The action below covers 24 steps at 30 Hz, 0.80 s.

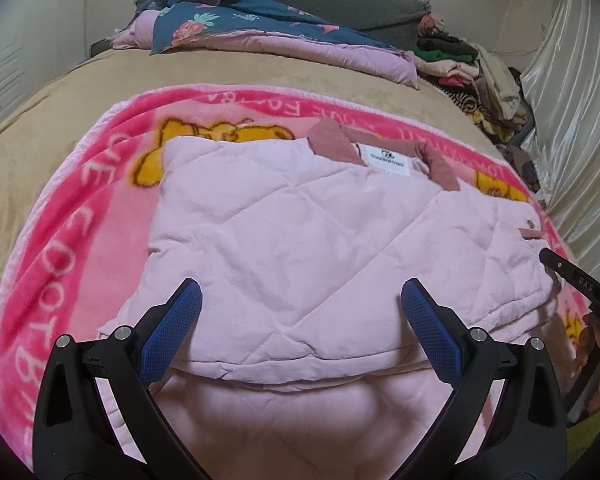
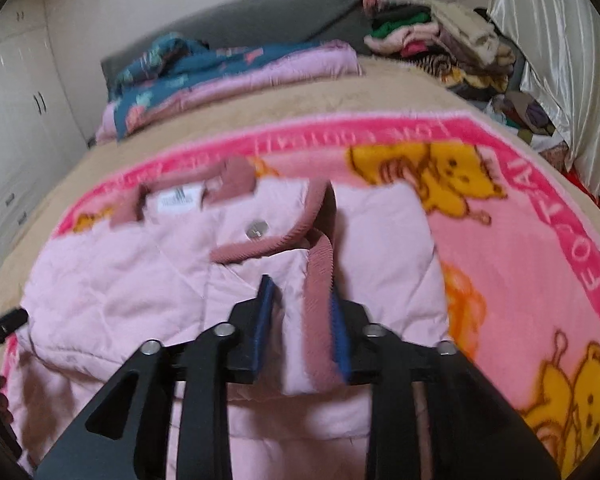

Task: Fold large clothes

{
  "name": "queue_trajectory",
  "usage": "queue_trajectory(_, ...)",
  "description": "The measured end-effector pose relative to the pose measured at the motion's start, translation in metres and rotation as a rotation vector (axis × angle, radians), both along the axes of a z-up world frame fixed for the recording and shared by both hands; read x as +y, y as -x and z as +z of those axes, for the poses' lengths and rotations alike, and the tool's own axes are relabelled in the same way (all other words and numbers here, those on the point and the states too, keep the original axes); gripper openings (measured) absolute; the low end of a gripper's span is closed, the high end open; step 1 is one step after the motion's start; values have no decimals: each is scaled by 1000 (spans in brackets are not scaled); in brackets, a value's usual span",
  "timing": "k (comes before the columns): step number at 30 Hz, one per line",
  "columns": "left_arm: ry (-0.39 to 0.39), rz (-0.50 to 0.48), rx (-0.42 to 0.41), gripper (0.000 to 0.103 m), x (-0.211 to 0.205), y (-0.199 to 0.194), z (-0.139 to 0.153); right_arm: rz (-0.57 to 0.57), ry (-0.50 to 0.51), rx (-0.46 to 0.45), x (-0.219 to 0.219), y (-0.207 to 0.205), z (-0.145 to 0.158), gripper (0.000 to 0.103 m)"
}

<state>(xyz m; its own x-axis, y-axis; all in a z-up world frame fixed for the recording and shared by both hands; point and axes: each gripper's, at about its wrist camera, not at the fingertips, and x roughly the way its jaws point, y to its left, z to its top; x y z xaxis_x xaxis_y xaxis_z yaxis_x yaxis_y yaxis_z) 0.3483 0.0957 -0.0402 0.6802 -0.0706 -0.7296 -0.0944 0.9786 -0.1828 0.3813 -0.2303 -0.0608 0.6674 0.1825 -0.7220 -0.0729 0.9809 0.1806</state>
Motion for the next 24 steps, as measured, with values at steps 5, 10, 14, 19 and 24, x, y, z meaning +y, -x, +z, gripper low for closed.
queue_trajectory(5,-35,-18,1,94,-4,-1,-6,-114,47,-71,-13,22,13,73)
queue_trajectory(10,-31,-9,32,94,-1,-7,-22,12,46,-138,9,42,29,80)
queue_trajectory(14,-8,0,47,94,4,-7,-28,171,21,-138,43,52,38,84)
queue_trajectory(19,4,9,50,94,7,-6,-32,279,50,-90,72,45,36,85)
queue_trajectory(24,6,8,51,94,7,-7,-32,311,121,15,87,25,15,85)
